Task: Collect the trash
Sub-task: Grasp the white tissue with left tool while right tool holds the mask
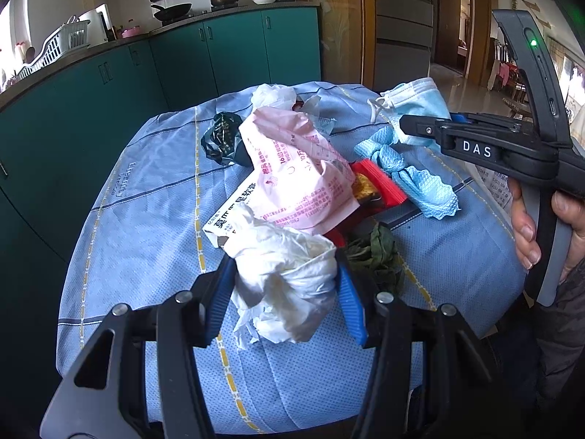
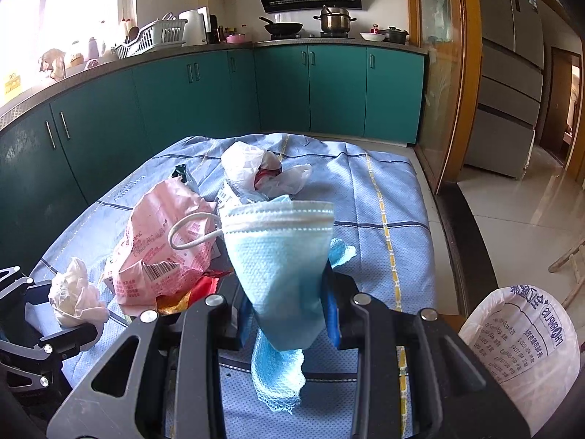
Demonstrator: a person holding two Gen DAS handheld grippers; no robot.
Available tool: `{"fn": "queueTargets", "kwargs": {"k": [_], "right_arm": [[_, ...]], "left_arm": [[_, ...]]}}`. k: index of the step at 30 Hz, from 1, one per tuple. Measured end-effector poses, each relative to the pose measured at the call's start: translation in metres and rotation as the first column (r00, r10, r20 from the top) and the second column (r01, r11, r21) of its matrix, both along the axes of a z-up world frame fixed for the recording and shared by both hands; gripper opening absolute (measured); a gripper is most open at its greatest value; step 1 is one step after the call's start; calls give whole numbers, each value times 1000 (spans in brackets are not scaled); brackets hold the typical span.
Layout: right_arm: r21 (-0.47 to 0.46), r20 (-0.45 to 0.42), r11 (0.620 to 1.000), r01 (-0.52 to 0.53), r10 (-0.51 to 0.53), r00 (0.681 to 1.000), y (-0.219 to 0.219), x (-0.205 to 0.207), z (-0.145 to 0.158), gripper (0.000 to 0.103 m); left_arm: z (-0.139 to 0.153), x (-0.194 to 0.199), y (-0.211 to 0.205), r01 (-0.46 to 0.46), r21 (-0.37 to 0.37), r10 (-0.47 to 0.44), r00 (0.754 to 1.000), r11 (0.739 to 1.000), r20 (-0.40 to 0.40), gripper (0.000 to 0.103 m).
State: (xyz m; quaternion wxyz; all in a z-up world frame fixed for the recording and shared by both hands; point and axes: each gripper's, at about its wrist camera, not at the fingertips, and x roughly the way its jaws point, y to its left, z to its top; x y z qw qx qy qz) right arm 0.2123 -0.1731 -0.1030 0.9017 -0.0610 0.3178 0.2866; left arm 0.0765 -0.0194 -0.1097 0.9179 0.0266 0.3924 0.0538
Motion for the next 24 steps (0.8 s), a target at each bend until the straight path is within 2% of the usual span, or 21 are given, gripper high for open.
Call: {"fn": "queueTargets", "kwargs": {"k": [12, 24], "right_arm": [[-4, 10, 1000, 4, -4, 1000, 2, -4, 1, 32], [32, 21, 999, 12, -13, 1000, -8, -5, 4, 32]], "left_arm": [[3, -1, 0, -3, 13, 3, 1000, 1000, 13, 54], [18, -7, 1, -20, 25, 18, 996, 999, 87, 53]]}}
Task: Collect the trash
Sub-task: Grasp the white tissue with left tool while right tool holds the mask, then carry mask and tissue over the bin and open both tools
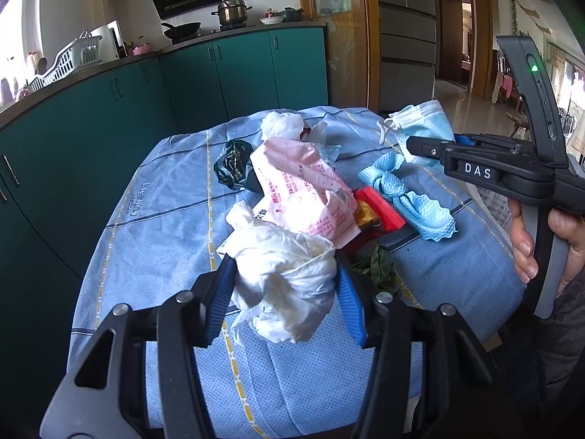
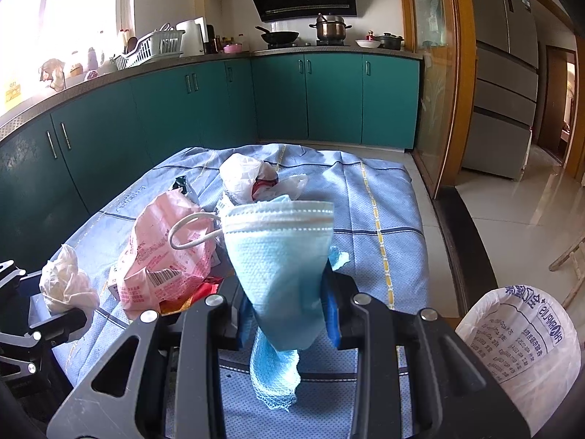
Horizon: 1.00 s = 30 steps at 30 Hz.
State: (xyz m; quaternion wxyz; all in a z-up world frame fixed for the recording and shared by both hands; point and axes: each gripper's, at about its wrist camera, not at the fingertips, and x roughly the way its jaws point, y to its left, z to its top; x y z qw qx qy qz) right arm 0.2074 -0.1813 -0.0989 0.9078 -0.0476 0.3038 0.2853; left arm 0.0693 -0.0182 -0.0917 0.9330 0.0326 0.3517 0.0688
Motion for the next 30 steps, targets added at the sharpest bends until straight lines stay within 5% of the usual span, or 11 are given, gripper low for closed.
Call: {"fn": "queueTargets", "kwargs": {"k": [8, 17, 23, 28, 30], "right_arm": [[11, 9, 999, 44, -44, 999, -12, 1, 3, 32], [39, 0, 966, 254, -254, 967, -96, 6, 5, 32], [-1, -100, 895, 446, -444, 890, -164, 11, -17, 32], [-114, -222, 856, 504, -516, 827, -189, 19, -44, 33], [-145, -278, 834, 532, -550, 787, -198, 24, -55, 47]], "left_arm": [[4, 2, -1, 2, -11, -2, 1000, 1000, 9, 53], [19, 13, -21, 74, -66, -71, 996, 995, 50, 53], [22, 34, -64, 200, -127, -195, 979, 971, 56, 53], [15, 48, -94, 272, -152, -270, 962, 950, 34, 53], [12, 56, -103, 294, -166, -294, 955, 941, 29, 53]]}}
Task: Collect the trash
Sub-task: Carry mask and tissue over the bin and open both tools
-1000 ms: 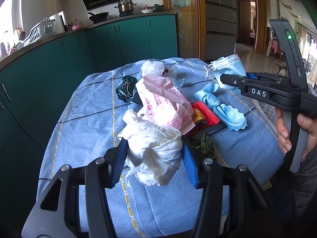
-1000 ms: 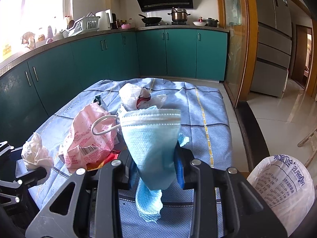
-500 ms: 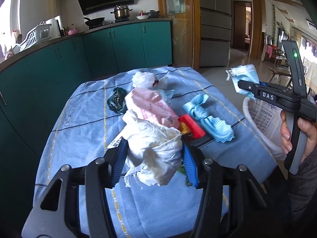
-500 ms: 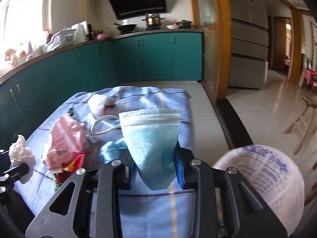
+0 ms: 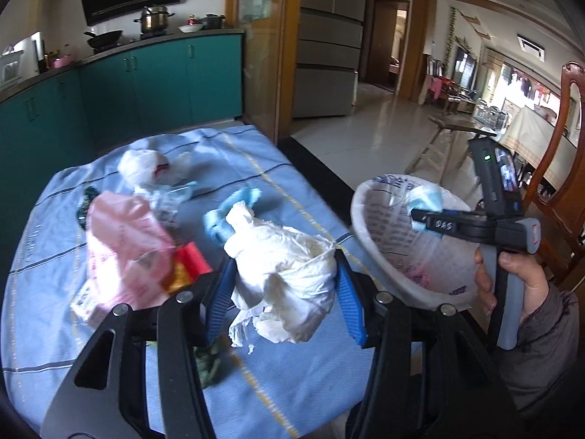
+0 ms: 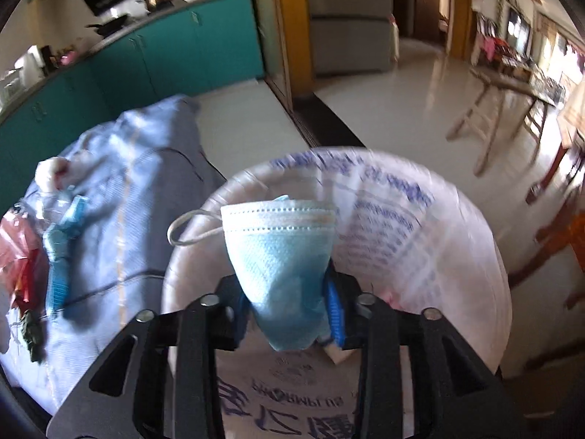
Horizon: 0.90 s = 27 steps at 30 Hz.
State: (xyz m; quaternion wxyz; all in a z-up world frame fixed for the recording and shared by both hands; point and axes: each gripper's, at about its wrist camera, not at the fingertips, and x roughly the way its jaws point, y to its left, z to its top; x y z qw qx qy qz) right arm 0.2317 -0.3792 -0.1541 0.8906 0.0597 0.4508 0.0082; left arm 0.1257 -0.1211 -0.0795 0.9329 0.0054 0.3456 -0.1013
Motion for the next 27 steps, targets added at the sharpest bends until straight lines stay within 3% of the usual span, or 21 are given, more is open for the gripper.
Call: {"fn": "queueTargets", "kwargs": {"k": [4, 9, 12, 15, 17, 20, 23, 27], "right_arm": [[74, 8, 993, 89, -90, 996, -21, -1, 4, 68], [190, 86, 957, 218, -237, 968, -51, -7, 21, 71], [238, 156, 912, 335, -376, 913, -72, -18, 34, 71], [318, 241, 852, 416, -497, 834, -91, -34, 45, 77], [341, 261, 835, 432, -526, 810, -94, -38, 47, 79], [361, 255, 840, 406, -508, 823, -91, -33, 44, 79], [338, 242, 870, 359, -449, 860, -74, -20, 43, 79], [318, 225, 915, 247, -326, 918, -34, -3, 42, 82]], "left_arm": [[-1, 28, -31, 71, -27, -71, 997, 997, 4, 53], [-8, 57, -82, 164, -39, -165, 986, 986, -18, 53], [-21, 73, -121, 261, -88, -266, 963, 961, -44, 57], [-34, 80, -149, 343, -103, -350, 935, 934, -58, 74], [-41, 78, -162, 368, -54, -370, 928, 928, -44, 87], [-43, 68, -156, 309, 69, -309, 951, 948, -12, 89], [-35, 56, -127, 163, 160, -174, 983, 974, 60, 90], [-18, 40, -67, -66, 205, 36, 988, 977, 148, 92]]}}
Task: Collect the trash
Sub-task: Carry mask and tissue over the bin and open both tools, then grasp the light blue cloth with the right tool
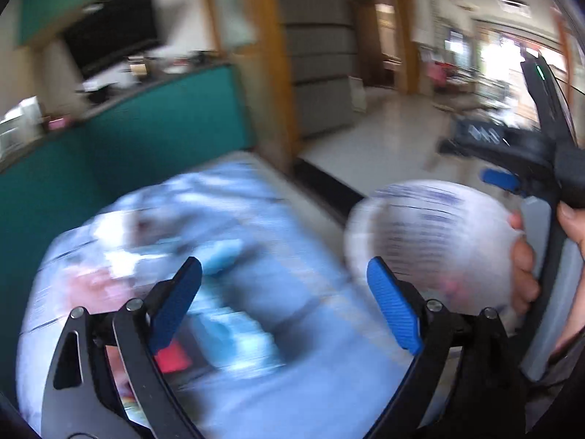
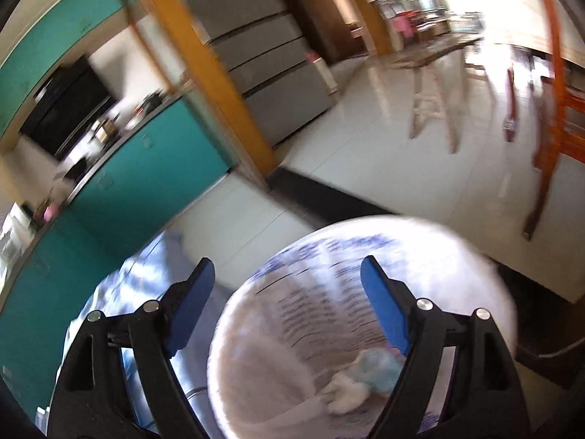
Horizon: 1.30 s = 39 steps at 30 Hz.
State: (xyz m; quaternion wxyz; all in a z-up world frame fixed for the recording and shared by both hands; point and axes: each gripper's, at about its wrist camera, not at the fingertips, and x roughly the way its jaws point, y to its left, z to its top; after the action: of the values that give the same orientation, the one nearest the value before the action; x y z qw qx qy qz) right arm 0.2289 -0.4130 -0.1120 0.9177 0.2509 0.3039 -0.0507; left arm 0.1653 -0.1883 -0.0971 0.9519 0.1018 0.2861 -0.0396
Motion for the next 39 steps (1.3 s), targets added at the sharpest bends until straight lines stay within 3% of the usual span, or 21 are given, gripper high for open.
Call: {"fn": "queueTargets", "kwargs": {"k": [2, 5, 9, 12, 17, 19, 21, 22, 26, 27, 39], "right_arm": [[-25, -20, 996, -82, 82, 996, 25, 9, -1, 83], [-79, -70, 960, -269, 264, 962, 84, 23, -5, 83], [-118, -152, 842, -526, 509, 848, 169, 29, -17, 83], [-204, -195, 766, -610, 579, 792, 217, 22, -22, 83], [-289, -263, 692, -662, 607, 750, 257, 16, -34, 83], [-314, -274, 677, -665, 606, 746, 262, 16, -35, 76], [-324, -284, 657, -680, 618, 733, 267, 14, -36, 64], [-324, -287, 651, -686, 623, 727, 267, 13, -37, 60], [-316, -307, 627, -712, 642, 702, 268, 10, -42, 28], [-309, -302, 626, -716, 650, 698, 267, 10, -41, 24], [-298, -269, 672, -678, 622, 735, 246, 12, -32, 23]], "left_arm": [[11, -8, 39, -111, -9, 112, 993, 994, 29, 93], [25, -21, 89, -235, -42, 237, 970, 971, 45, 97], [31, -30, 142, -330, -87, 332, 943, 940, 11, 97], [30, -35, 170, -395, -88, 396, 918, 914, -7, 97], [28, -51, 202, -443, -127, 441, 896, 887, -47, 97], [29, -56, 207, -450, -121, 448, 893, 885, -48, 97], [28, -58, 208, -453, -117, 450, 892, 884, -49, 97], [27, -58, 208, -451, -118, 448, 892, 885, -51, 97], [26, -57, 204, -440, -122, 437, 898, 890, -56, 97], [26, -58, 202, -439, -119, 436, 898, 891, -54, 97], [19, -56, 202, -441, -145, 432, 897, 886, -89, 98]]}}
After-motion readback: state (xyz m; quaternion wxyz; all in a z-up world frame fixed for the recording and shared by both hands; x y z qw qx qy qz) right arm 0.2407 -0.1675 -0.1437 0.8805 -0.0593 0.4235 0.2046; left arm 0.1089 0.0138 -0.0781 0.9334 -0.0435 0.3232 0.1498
